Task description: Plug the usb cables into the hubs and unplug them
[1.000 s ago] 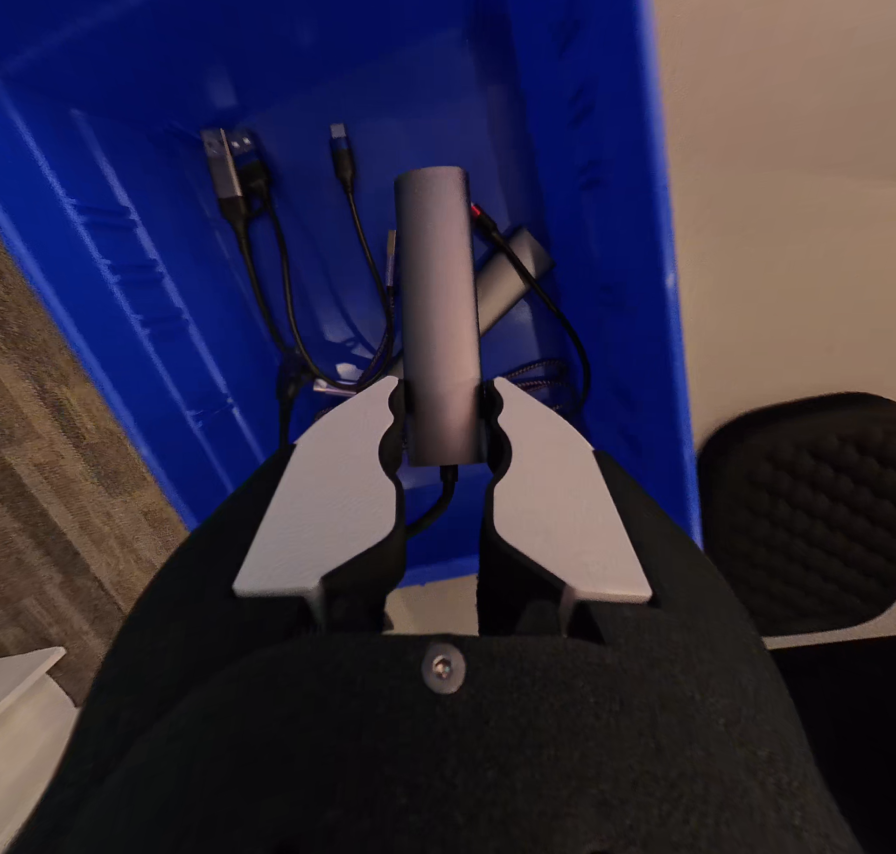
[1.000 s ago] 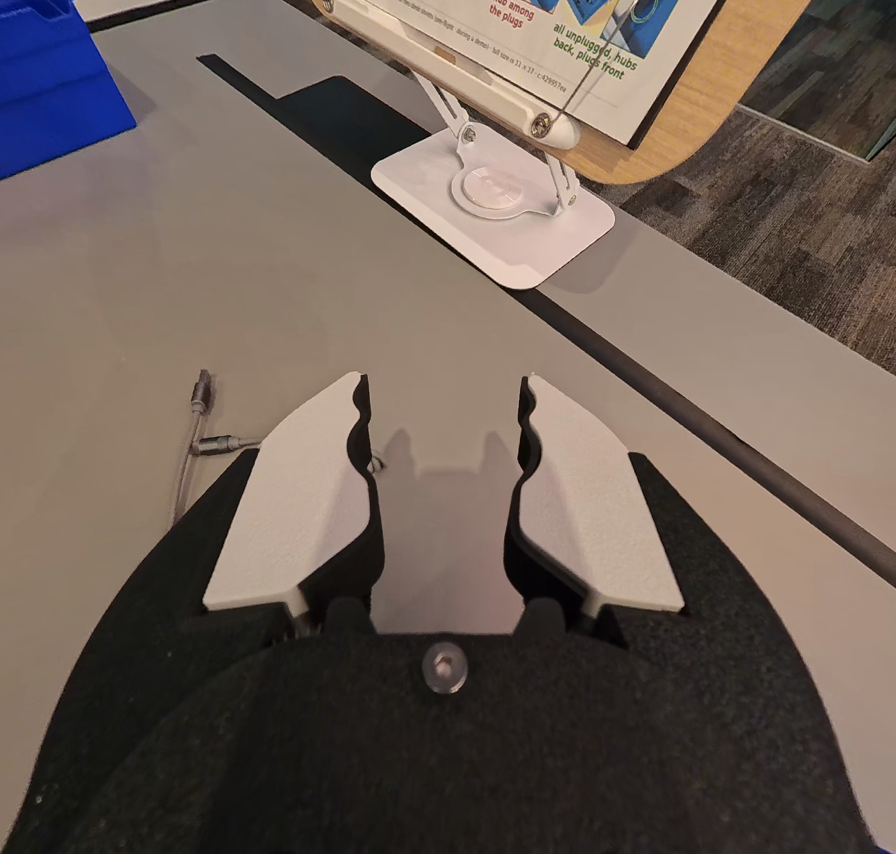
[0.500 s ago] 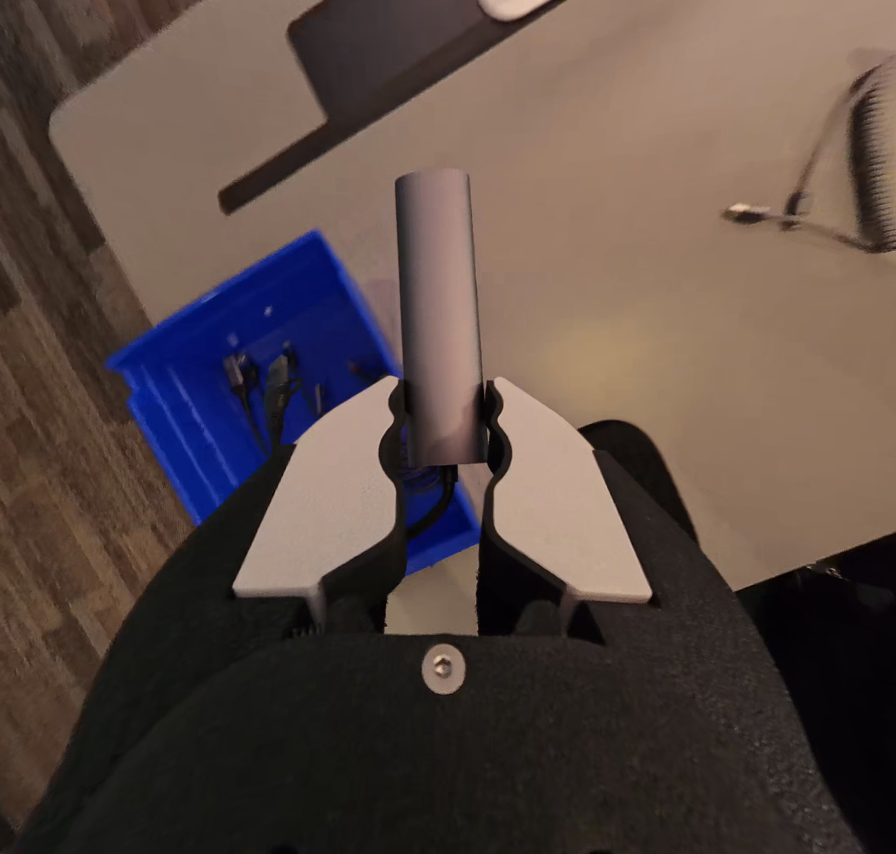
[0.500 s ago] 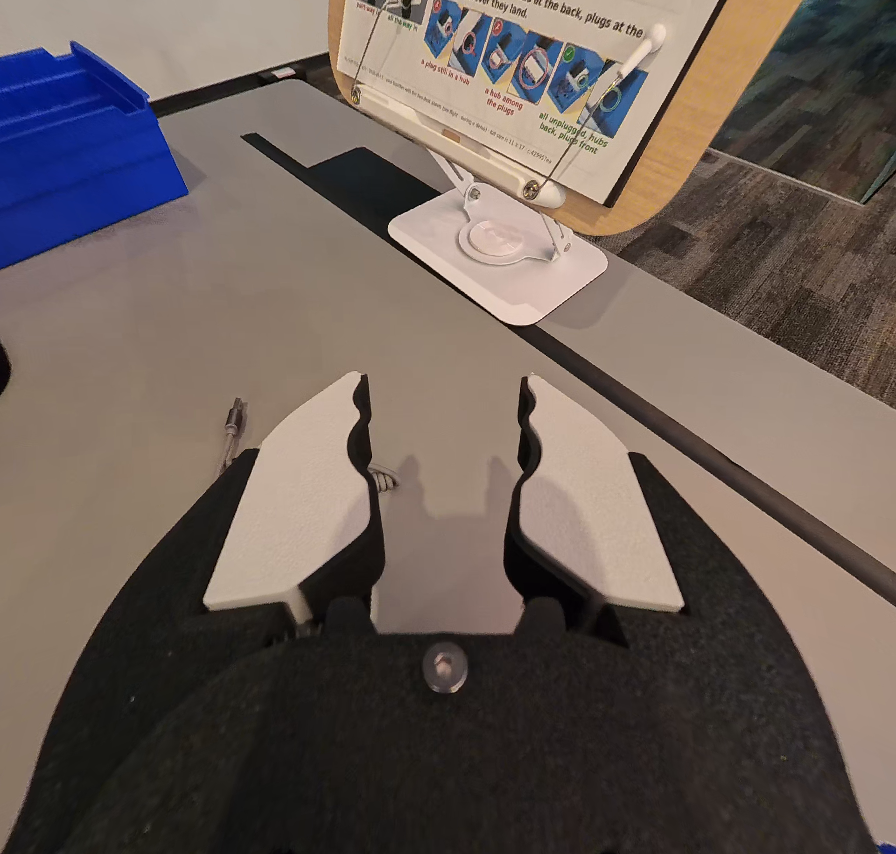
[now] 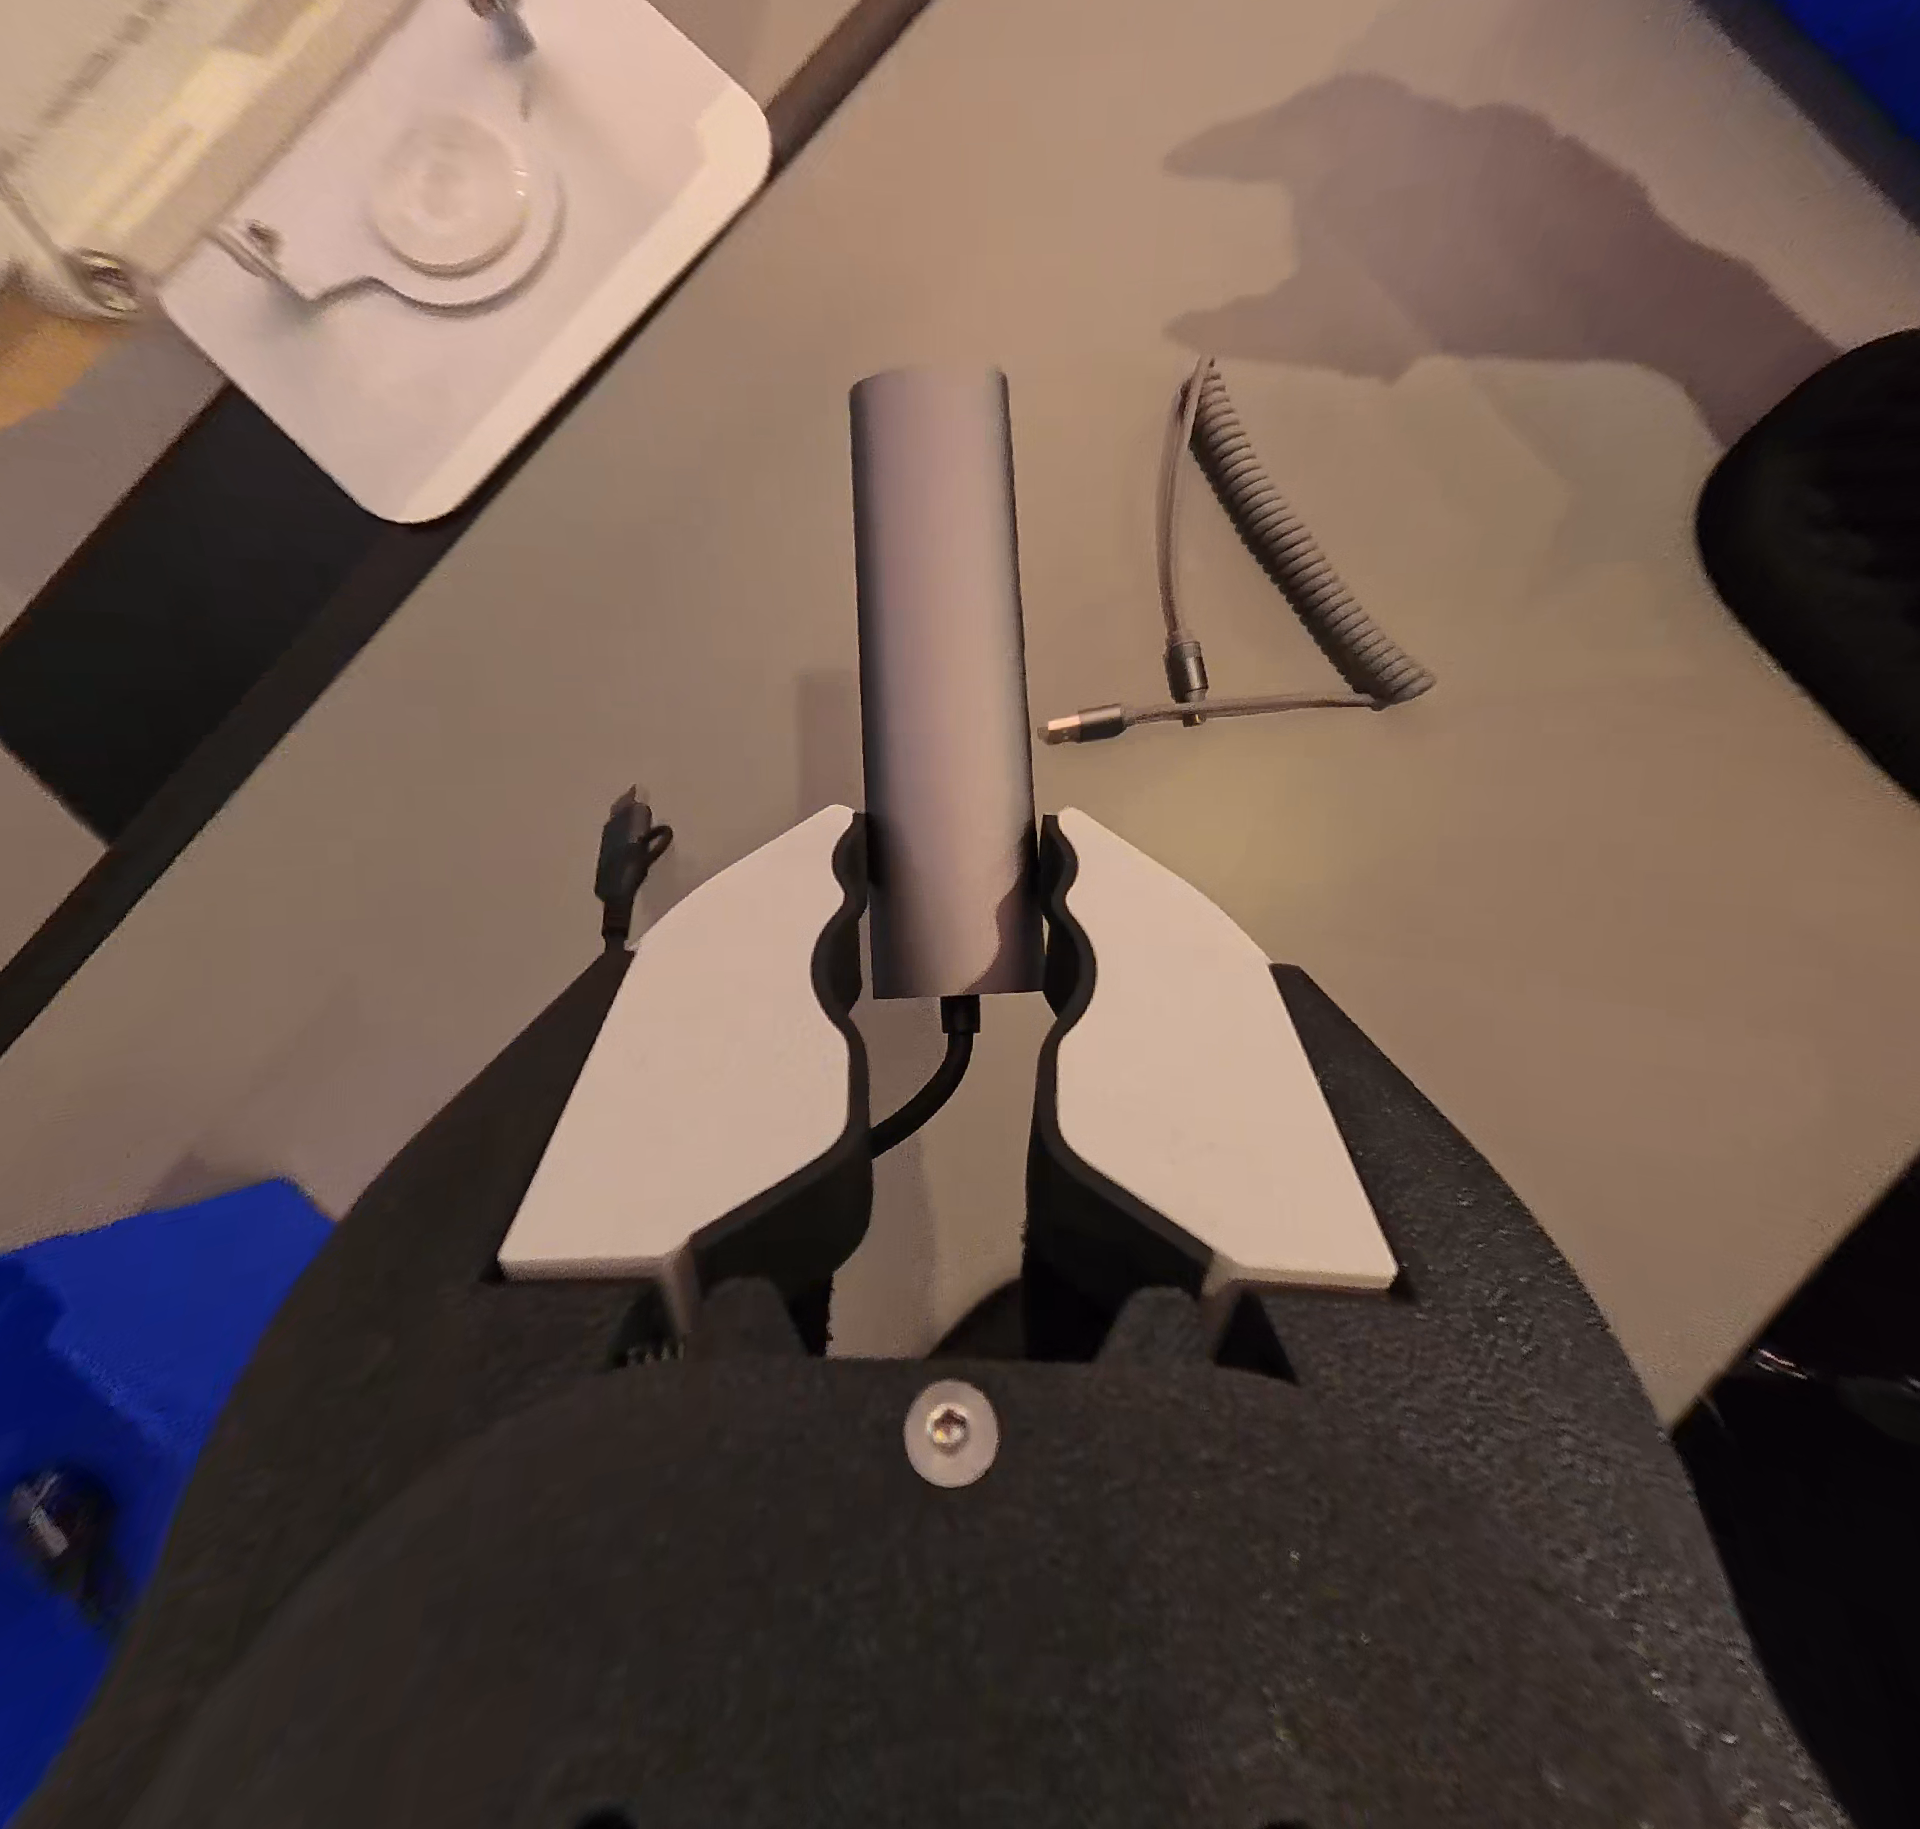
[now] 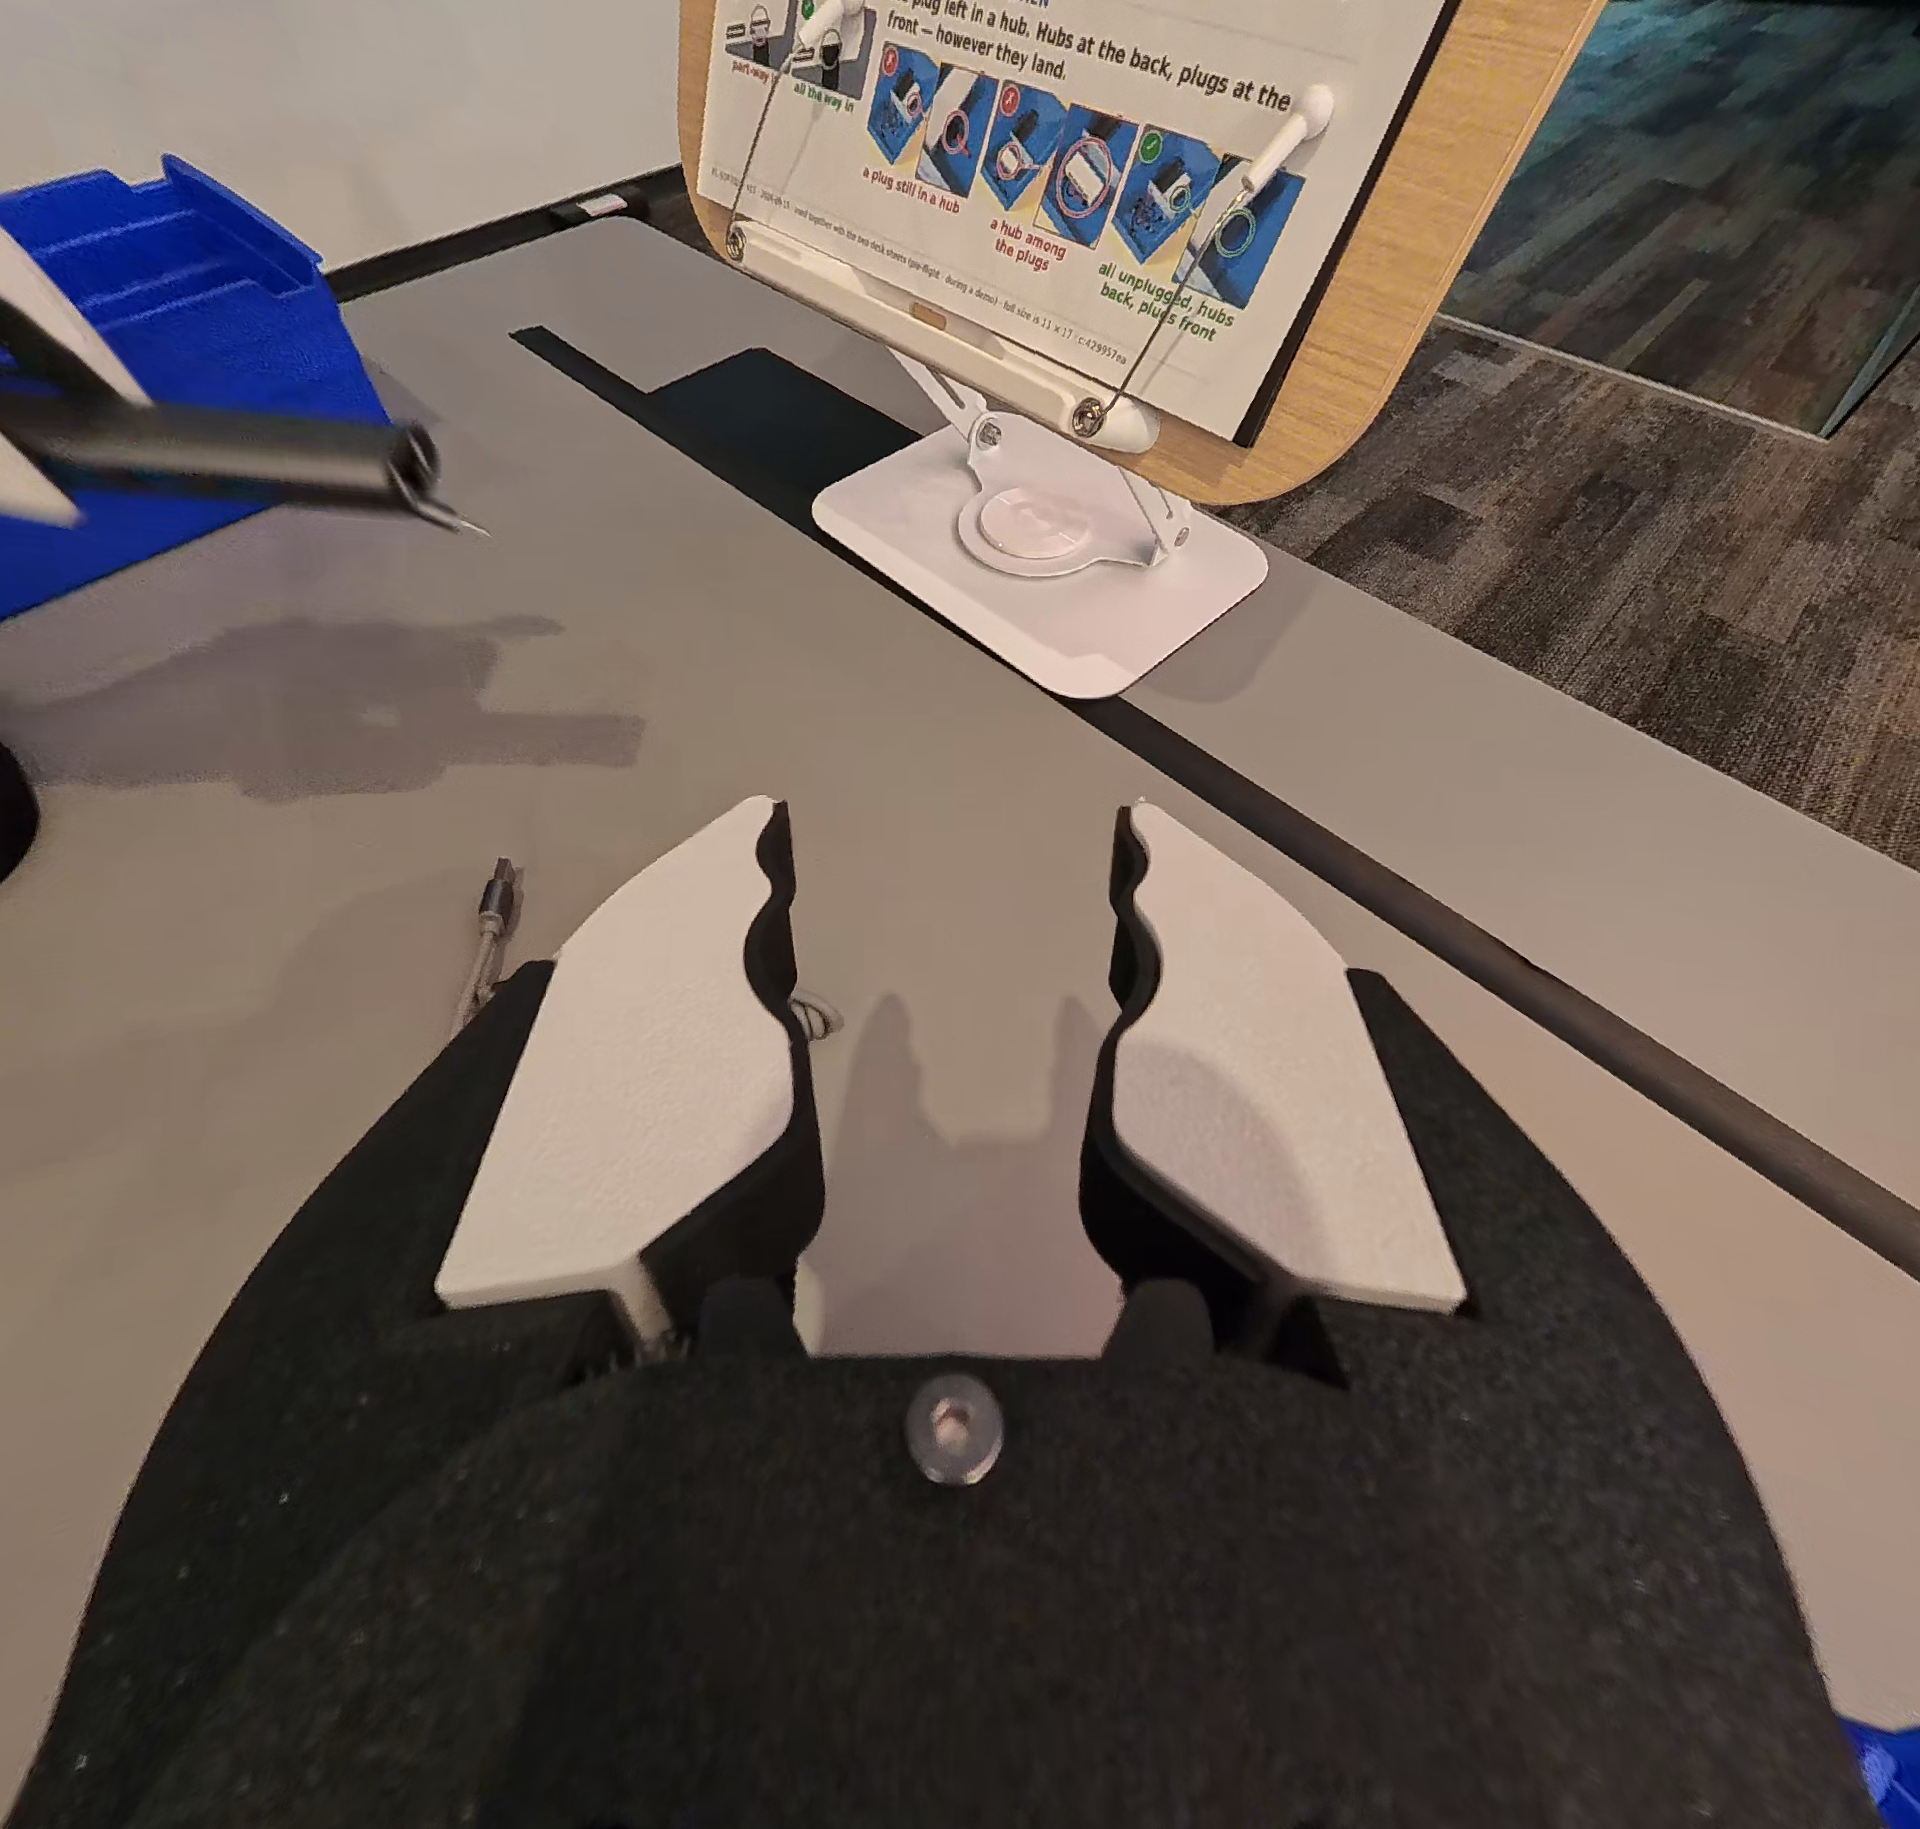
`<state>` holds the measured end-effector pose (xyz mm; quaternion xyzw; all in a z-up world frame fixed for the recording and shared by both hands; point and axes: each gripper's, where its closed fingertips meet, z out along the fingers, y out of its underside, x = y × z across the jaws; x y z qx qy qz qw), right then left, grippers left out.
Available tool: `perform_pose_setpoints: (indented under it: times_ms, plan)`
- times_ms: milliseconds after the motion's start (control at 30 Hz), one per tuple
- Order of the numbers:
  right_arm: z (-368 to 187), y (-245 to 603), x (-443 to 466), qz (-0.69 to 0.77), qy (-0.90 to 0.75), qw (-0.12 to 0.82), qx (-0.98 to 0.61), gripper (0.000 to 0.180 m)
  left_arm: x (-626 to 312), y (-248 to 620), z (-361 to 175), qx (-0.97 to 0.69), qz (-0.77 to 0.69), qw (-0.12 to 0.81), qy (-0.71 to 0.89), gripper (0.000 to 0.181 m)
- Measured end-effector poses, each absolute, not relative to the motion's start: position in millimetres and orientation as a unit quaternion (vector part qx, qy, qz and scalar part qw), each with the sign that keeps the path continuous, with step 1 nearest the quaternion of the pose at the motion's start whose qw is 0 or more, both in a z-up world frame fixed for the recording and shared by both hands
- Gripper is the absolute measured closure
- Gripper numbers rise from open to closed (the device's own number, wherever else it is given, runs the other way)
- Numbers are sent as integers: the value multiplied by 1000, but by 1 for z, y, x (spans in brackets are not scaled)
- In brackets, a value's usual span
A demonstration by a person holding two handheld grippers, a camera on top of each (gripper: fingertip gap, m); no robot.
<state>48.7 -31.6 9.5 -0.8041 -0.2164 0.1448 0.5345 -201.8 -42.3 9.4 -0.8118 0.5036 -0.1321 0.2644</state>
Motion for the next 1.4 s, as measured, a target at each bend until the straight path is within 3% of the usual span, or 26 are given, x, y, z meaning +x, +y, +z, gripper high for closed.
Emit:
perform_pose_setpoints:
  times_ms: [233,633,1400]
  plan:
    - [6,-31,45,146,-223,529,-805,122,-191,-39,-67,-806,-117,231,533,150]
    - [-6,-27,37,154,-234,513,-811,121,-220,-27,-123,-789,-97,206,570,150]
    - [-19,-24,3,131,-291,482,-816,121,-226,-33,-152,-805,-125,183,550,150]
